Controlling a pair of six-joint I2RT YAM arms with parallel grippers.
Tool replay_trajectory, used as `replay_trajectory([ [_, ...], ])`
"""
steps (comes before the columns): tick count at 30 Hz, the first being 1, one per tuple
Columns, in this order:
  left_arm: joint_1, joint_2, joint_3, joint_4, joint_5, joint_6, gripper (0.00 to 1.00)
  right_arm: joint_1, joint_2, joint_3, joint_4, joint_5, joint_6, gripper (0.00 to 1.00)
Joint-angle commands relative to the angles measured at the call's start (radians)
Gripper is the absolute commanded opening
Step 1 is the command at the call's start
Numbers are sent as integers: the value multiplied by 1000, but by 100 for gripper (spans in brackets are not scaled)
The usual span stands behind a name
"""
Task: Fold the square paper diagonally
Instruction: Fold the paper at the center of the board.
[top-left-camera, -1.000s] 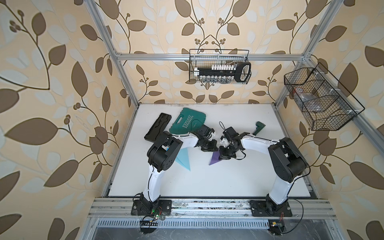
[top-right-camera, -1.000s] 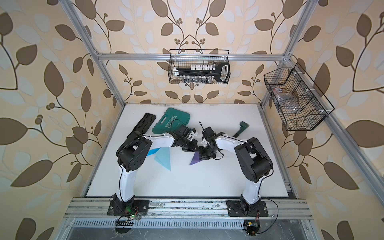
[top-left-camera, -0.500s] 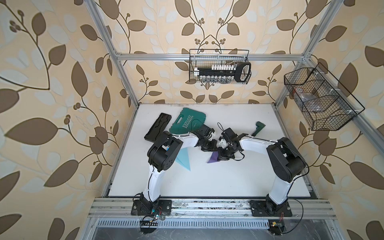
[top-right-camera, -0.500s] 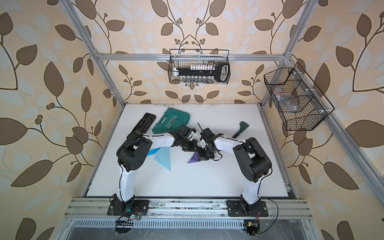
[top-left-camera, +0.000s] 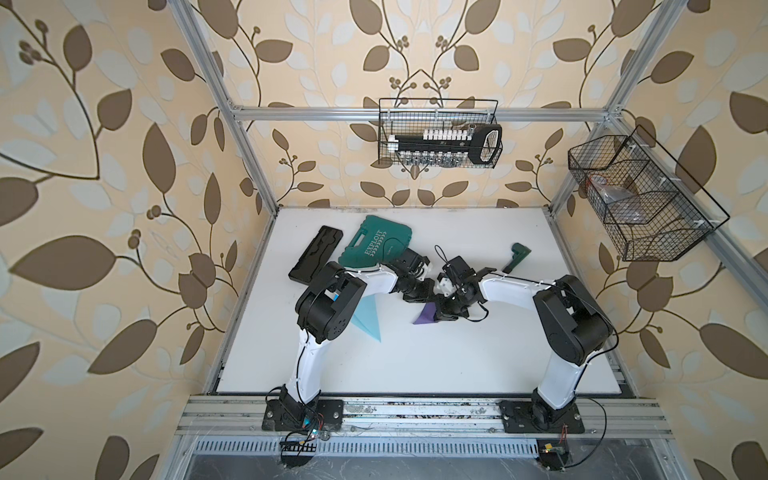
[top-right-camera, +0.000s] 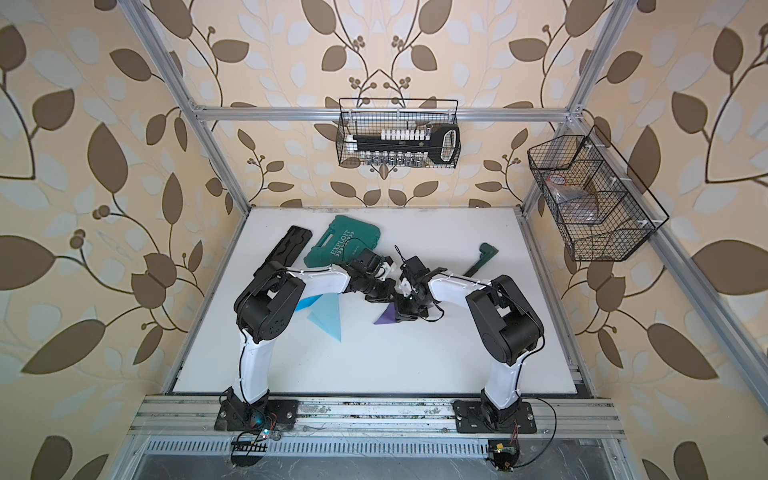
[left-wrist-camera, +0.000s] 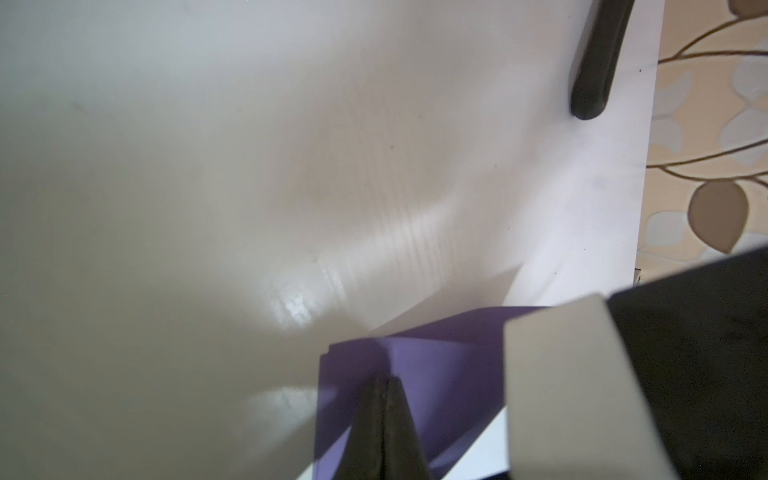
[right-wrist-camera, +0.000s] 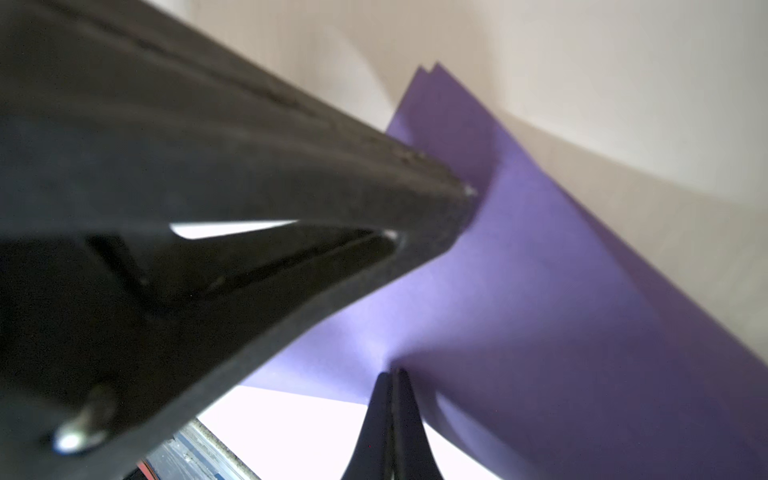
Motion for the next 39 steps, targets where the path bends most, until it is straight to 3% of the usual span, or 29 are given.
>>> replay_trajectory([
  [1, -5, 80, -29, -124, -126, 31, 0, -37, -14, -57, -47, 71, 6, 0],
  [13, -4, 82, -27, -126, -124, 38, 0, -144, -27, -17, -78, 45, -38, 0],
  [33, -7, -23, -116, -148, -126, 22, 0, -176, 55, 123, -172, 69, -123, 0],
  [39, -11, -28, -138, -136, -112, 26, 0, -161, 25, 139, -151, -11, -108, 0],
])
